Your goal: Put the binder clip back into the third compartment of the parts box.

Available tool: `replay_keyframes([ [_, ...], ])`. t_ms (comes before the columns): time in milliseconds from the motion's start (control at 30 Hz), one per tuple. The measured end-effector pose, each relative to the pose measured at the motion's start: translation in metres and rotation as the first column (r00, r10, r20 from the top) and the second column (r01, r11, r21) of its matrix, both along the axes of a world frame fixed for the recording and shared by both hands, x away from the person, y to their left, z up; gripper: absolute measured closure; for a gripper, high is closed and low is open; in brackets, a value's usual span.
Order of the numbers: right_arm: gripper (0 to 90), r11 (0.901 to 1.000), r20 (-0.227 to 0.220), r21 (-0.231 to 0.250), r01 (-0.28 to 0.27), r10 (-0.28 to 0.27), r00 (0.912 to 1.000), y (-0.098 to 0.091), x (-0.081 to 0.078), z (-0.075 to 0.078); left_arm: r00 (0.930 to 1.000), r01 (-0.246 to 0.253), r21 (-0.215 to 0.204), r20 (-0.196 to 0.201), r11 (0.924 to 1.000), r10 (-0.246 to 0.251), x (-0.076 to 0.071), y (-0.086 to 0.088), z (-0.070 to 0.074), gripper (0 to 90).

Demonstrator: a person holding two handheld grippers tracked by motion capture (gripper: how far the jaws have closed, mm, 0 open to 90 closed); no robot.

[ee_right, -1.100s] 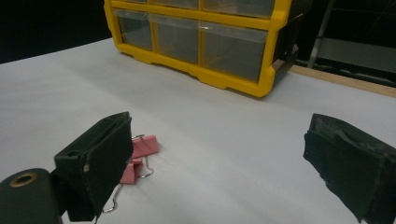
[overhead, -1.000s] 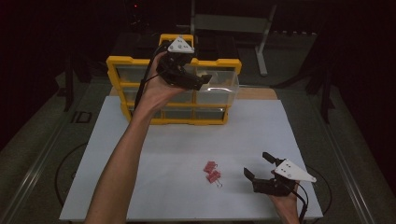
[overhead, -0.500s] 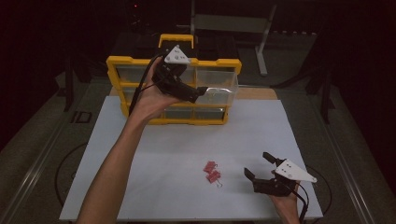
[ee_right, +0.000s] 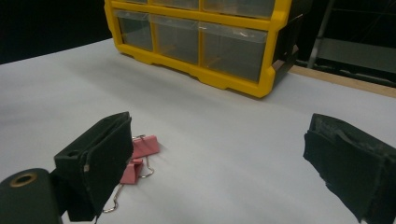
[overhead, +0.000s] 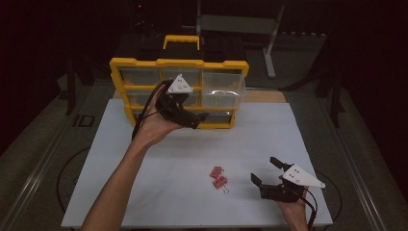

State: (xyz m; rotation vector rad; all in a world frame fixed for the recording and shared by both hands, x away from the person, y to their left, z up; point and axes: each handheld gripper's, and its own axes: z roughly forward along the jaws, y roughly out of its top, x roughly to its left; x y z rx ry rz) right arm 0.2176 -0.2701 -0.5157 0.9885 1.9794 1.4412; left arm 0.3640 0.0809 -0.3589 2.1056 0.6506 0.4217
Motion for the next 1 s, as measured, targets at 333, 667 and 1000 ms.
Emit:
replay_keyframes([
  [333, 7.6, 1.0, 0.001, 0.0, 0.001, -0.001, 1.0, 0.0, 0.0, 0.0, 0.9989, 0.035, 0.009, -0.031, 0.9993, -0.035, -0.014, -0.006, -0.027, 3.2],
  [667, 7.7, 1.0, -0.002, 0.0, -0.001, 0.001, 1.0, 0.001, 0.0, 0.0, 0.9952, 0.069, 0.022, -0.07, 0.9973, -0.068, -0.024, -0.014, -0.057, 3.3],
  [1000, 7.6, 1.0, -0.003, -0.008, -0.005, 0.005, 1.0, 0.002, 0.0, -0.001, 0.9868, 0.114, 0.041, -0.12, 0.9926, -0.109, -0.034, -0.023, -0.086, 4.9],
])
